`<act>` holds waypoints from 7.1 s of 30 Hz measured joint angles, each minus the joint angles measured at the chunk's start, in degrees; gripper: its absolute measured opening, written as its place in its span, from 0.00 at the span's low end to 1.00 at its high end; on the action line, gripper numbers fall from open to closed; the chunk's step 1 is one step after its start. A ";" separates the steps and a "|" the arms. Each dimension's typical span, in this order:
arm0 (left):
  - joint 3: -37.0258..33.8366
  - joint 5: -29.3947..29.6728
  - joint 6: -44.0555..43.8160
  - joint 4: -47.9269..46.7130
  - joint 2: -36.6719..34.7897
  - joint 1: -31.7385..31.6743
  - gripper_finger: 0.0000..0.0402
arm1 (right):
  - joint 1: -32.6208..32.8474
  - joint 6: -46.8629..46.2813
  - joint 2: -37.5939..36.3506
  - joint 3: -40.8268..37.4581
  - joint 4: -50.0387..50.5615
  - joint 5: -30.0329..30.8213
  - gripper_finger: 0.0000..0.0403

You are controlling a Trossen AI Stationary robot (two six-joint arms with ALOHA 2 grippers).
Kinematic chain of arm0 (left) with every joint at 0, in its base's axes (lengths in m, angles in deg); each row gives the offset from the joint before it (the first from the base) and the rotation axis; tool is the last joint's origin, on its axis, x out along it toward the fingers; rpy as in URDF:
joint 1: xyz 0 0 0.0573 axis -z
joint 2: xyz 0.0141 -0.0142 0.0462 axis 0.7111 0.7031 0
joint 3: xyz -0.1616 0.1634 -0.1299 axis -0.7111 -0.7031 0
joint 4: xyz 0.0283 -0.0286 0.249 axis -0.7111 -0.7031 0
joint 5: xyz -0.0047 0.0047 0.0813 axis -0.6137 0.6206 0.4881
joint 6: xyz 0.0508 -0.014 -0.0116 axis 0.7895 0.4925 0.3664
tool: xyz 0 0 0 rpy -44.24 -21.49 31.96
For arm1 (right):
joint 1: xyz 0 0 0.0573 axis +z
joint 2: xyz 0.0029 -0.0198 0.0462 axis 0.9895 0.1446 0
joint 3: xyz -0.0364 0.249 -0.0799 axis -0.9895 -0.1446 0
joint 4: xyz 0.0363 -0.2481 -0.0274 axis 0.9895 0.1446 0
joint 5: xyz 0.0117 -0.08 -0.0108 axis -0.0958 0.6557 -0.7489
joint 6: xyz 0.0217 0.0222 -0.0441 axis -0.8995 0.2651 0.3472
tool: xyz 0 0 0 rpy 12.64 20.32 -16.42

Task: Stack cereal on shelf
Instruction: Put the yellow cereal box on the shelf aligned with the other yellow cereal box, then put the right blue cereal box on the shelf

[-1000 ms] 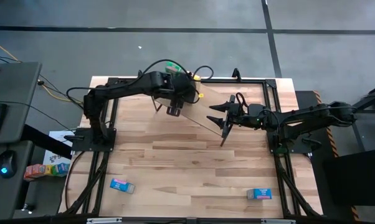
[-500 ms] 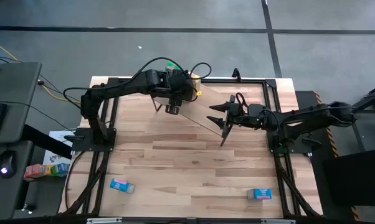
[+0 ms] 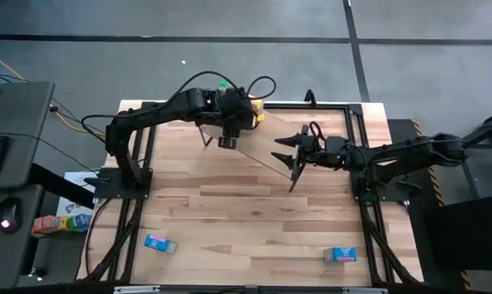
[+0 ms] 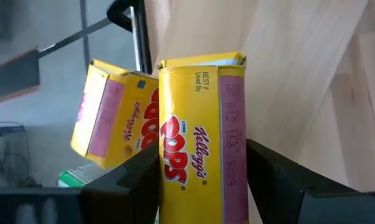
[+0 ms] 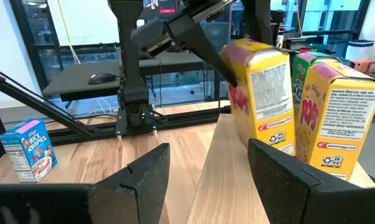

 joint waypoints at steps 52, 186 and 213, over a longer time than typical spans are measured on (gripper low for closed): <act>-2.66 -17.06 -11.38 6.96 -13.33 -3.92 0.50 | -0.02 0.01 0.00 0.00 0.41 0.00 0.52; -90.29 -18.16 -30.11 85.23 -60.19 5.73 0.50 | 58.95 -64.06 29.51 44.26 99.04 -17.93 0.52; -90.29 -18.16 -30.11 85.23 -60.19 5.73 0.50 | 58.05 -65.94 29.66 44.11 108.91 -17.24 0.52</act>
